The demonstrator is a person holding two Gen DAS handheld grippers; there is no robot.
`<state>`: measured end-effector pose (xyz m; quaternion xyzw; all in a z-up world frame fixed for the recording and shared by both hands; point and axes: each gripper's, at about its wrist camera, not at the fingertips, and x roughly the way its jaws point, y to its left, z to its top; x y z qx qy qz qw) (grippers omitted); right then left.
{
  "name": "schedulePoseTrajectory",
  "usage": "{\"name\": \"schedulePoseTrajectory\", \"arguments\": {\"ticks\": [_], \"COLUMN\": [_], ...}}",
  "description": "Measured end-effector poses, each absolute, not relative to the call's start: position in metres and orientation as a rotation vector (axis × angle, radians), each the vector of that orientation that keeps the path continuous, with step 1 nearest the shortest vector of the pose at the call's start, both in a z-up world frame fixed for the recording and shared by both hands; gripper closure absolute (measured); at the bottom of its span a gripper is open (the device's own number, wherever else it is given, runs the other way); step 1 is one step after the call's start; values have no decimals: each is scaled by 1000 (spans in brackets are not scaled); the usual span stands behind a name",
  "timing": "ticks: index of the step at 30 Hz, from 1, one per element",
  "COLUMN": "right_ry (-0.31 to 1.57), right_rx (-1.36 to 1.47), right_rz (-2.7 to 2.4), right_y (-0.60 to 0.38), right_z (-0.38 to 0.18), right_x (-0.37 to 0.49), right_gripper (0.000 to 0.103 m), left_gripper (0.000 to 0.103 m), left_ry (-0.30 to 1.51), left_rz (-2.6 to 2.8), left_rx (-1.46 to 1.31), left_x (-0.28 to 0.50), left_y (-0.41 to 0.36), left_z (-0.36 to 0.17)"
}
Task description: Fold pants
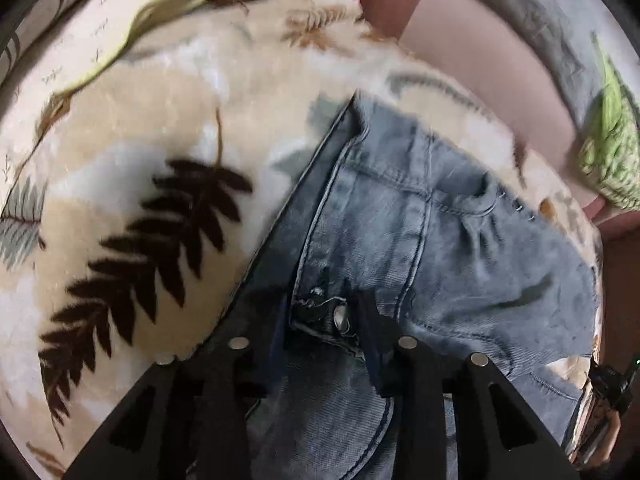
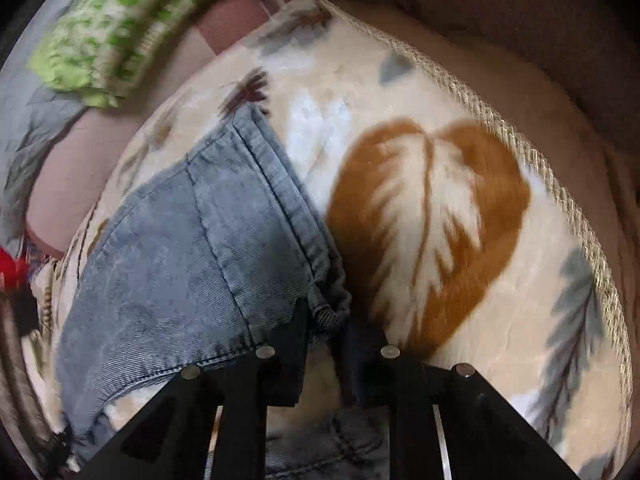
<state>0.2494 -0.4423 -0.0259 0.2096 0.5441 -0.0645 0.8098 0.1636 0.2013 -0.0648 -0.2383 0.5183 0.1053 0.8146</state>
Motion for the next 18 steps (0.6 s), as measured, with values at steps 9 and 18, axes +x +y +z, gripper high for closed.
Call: {"name": "schedulePoseTrajectory", "arguments": {"ticks": [9, 18], "right_ry": [997, 1064], "right_rx": [459, 373], "right_rz": [-80, 30], "right_y": [-448, -436], "right_z": [26, 11], "right_x": [271, 338], "right_gripper": [16, 24], "left_gripper": [26, 56], "left_ry": [934, 1054], "left_rz": [214, 169], "left_rx": [-523, -484], "left_x": [199, 282], "left_y": [223, 212], "left_z": [-8, -51]}}
